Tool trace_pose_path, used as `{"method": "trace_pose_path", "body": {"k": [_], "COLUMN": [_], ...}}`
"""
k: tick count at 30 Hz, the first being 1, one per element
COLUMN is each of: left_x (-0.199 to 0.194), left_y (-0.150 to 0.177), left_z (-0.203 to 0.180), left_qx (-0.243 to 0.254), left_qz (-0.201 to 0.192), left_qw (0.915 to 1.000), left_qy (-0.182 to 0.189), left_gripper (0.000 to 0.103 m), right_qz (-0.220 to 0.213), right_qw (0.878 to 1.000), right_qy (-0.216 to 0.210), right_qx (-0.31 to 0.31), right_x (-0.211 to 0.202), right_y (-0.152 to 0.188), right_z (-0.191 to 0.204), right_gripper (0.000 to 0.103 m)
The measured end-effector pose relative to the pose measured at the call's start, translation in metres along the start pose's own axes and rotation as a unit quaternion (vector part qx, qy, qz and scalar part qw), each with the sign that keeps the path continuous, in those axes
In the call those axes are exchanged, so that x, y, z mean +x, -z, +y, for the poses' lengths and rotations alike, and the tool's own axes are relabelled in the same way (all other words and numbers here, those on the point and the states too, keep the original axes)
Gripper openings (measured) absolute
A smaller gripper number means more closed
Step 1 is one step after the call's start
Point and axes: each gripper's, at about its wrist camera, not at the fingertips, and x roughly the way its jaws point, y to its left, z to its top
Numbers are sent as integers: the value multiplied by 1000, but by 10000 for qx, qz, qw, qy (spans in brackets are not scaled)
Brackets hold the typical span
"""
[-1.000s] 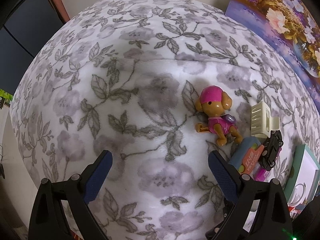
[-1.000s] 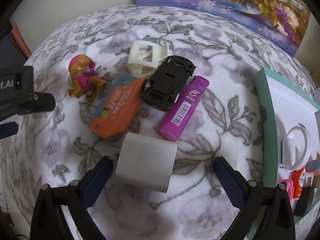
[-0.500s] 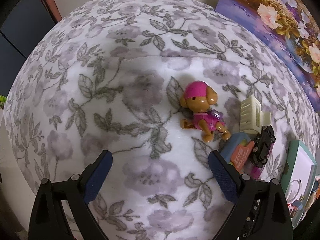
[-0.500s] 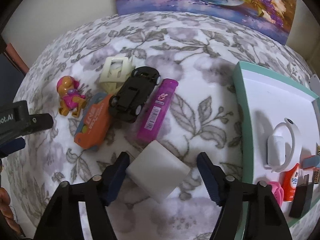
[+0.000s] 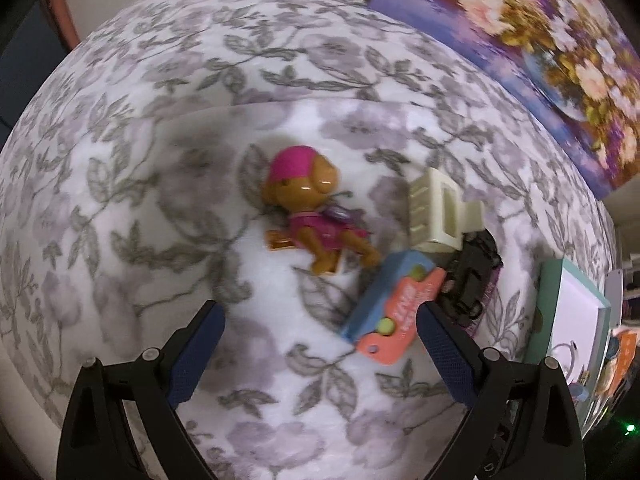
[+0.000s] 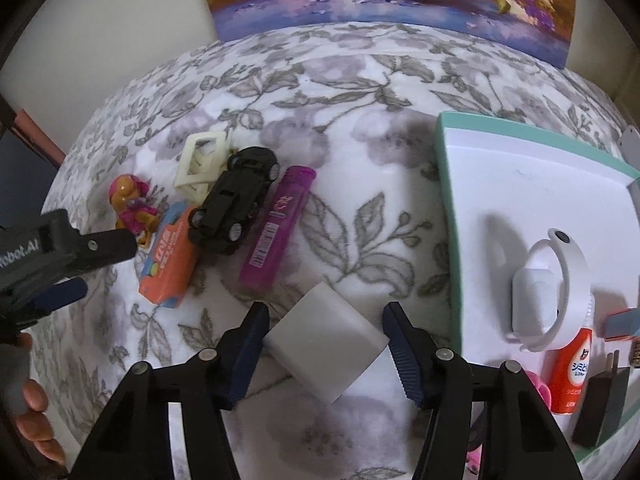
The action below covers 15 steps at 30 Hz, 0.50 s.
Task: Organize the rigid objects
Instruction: 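Grasp the white cube charger with the right tool while the left tool grasps the orange-and-blue case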
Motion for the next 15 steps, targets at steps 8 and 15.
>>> {"method": "trace_pose_path", "body": {"k": [8,15], "left_x": [12,26], "left_y": [4,5], "left_z": [-31,-49], "left_qx": [475,766], "left_qz": [-67,25], "left_qw": [9988,9971], "left_qy": [-124,16], "left_gripper": [88,55], "right_qz": [27,27], "right_qw": [9999,9999], "right_qy": [-34,-35], "right_qx": [-115,-162], "right_x": [-2,5], "right_y": [-1,-5], "right_z": [-6,2], "right_gripper": [62,62]}}
